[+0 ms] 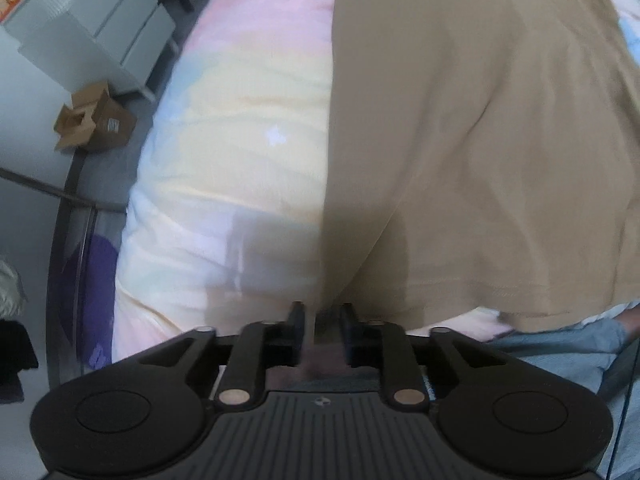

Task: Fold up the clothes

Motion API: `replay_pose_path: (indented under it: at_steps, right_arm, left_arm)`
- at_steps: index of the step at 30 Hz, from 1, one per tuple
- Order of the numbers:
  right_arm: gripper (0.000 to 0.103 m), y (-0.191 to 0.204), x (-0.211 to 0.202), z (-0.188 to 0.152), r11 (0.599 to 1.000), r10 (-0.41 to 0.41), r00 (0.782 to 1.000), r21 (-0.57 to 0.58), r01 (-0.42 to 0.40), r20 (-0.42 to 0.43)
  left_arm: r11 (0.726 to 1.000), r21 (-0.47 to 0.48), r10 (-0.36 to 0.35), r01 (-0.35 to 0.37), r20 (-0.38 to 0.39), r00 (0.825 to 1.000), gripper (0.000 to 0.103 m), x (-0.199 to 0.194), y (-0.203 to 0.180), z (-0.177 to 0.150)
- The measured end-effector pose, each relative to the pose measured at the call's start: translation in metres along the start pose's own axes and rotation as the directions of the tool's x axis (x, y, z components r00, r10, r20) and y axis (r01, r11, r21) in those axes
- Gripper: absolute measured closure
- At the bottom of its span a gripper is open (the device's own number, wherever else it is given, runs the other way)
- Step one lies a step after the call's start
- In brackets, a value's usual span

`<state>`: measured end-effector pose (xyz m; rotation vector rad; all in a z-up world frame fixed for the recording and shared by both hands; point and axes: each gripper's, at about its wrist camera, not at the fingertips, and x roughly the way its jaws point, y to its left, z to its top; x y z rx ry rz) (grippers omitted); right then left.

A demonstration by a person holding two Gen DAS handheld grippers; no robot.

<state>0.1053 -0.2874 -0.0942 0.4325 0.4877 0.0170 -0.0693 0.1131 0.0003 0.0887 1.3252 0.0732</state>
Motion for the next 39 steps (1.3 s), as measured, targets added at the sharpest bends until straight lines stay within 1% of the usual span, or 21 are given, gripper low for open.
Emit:
replay_pose_path:
  at_steps: [1,5,7,9,10,12,13,15,17,19,21,23,24,25,27,28,29,30,32,34,39]
  right_arm:
    - [0.029,0.001,-0.001,0.001,1.0,0.003,1.0,-0.003,-0.003,0.004]
    - [0.028,0.006,-0.006,0.002,1.0,0.008,1.0,-0.03,-0.008,0.022]
    - [0.028,0.009,-0.008,0.002,0.999,0.012,0.999,-0.045,-0.011,0.031]
    - [0.028,0.012,-0.01,0.003,0.998,0.016,0.999,-0.057,-0.014,0.04]
    - [0.028,0.013,-0.011,0.003,0.998,0.018,0.999,-0.063,-0.015,0.044]
    - [0.029,0.016,-0.012,0.002,0.997,0.014,0.998,-0.082,-0.01,0.056]
    - [0.029,0.017,-0.012,0.002,0.996,0.013,0.998,-0.088,-0.008,0.058]
    - [0.028,0.018,-0.013,0.002,0.996,0.014,0.998,-0.091,-0.008,0.063]
    - [0.028,0.017,-0.013,0.002,0.996,0.015,0.998,-0.085,-0.01,0.067]
    - [0.028,0.017,-0.013,0.003,0.996,0.021,0.997,-0.083,-0.016,0.069]
    - [0.029,0.018,-0.015,0.003,0.996,0.03,0.997,-0.088,-0.023,0.075]
    - [0.029,0.019,-0.016,0.003,0.995,0.038,0.996,-0.094,-0.03,0.081]
    - [0.029,0.019,-0.017,0.003,0.995,0.04,0.996,-0.095,-0.032,0.085]
    - [0.029,0.02,-0.017,0.002,0.995,0.043,0.995,-0.097,-0.034,0.089]
    - [0.028,0.021,-0.017,0.001,0.994,0.045,0.994,-0.103,-0.035,0.098]
    - [0.028,0.022,-0.017,0.0,0.994,0.042,0.994,-0.107,-0.031,0.099]
    - [0.028,0.024,-0.016,-0.001,0.993,0.038,0.994,-0.111,-0.027,0.101]
    - [0.029,0.025,-0.014,-0.001,0.993,0.042,0.994,-0.112,-0.031,0.101]
    - [0.028,0.029,-0.011,-0.001,0.993,0.046,0.994,-0.113,-0.034,0.104]
    - [0.029,0.031,-0.008,-0.001,0.993,0.047,0.993,-0.111,-0.035,0.105]
    - [0.029,0.031,-0.004,-0.001,0.993,0.066,0.993,-0.1,-0.056,0.094]
  left_arm:
    - [1.0,0.003,0.003,-0.003,0.015,1.0,0.067,-0.004,-0.004,0.0]
    - [1.0,0.016,0.014,-0.016,0.079,0.997,0.053,-0.021,-0.019,-0.001]
    - [1.0,0.023,0.005,-0.009,0.16,0.987,0.033,-0.035,-0.025,0.008]
    - [1.0,0.016,0.001,-0.005,0.246,0.969,0.023,-0.042,-0.043,0.021]
    - [1.0,0.013,0.003,-0.007,0.292,0.957,0.021,-0.049,-0.049,0.026]
    - [1.0,0.012,-0.006,0.002,0.374,0.927,0.018,-0.06,-0.057,0.036]
    - [1.0,0.015,-0.018,0.012,0.405,0.914,0.016,-0.057,-0.069,0.044]
    - [0.999,0.027,-0.037,0.028,0.47,0.882,0.013,-0.06,-0.082,0.057]
    - [0.998,0.034,-0.055,0.043,0.533,0.844,0.013,-0.053,-0.1,0.068]
    - [0.997,0.049,-0.082,0.066,0.576,0.813,0.013,-0.045,-0.109,0.087]
    - [0.996,0.026,-0.084,0.087,0.632,0.77,0.013,-0.026,-0.113,0.107]
    - [0.992,0.0,-0.093,0.127,0.68,0.727,0.013,-0.011,-0.12,0.114]
    - [0.99,-0.005,-0.098,0.142,0.698,0.709,0.012,0.001,-0.124,0.116]
    - [0.99,-0.017,-0.088,0.142,0.709,0.7,0.01,0.011,-0.128,0.121]
    - [0.995,-0.046,-0.028,0.089,0.726,0.687,0.01,0.033,-0.14,0.127]
    - [0.997,-0.058,0.005,0.054,0.734,0.679,0.01,0.043,-0.142,0.125]
    - [0.996,-0.081,0.035,0.036,0.731,0.682,0.01,0.059,-0.139,0.122]
    - [0.994,-0.097,0.035,0.05,0.719,0.694,0.01,0.071,-0.137,0.122]
    - [0.985,-0.124,0.002,0.115,0.688,0.725,0.01,0.088,-0.127,0.119]
    - [0.974,-0.162,-0.008,0.156,0.67,0.742,0.01,0.093,-0.122,0.121]
    - [0.969,-0.156,-0.041,0.193,0.665,0.746,0.008,0.088,-0.118,0.122]
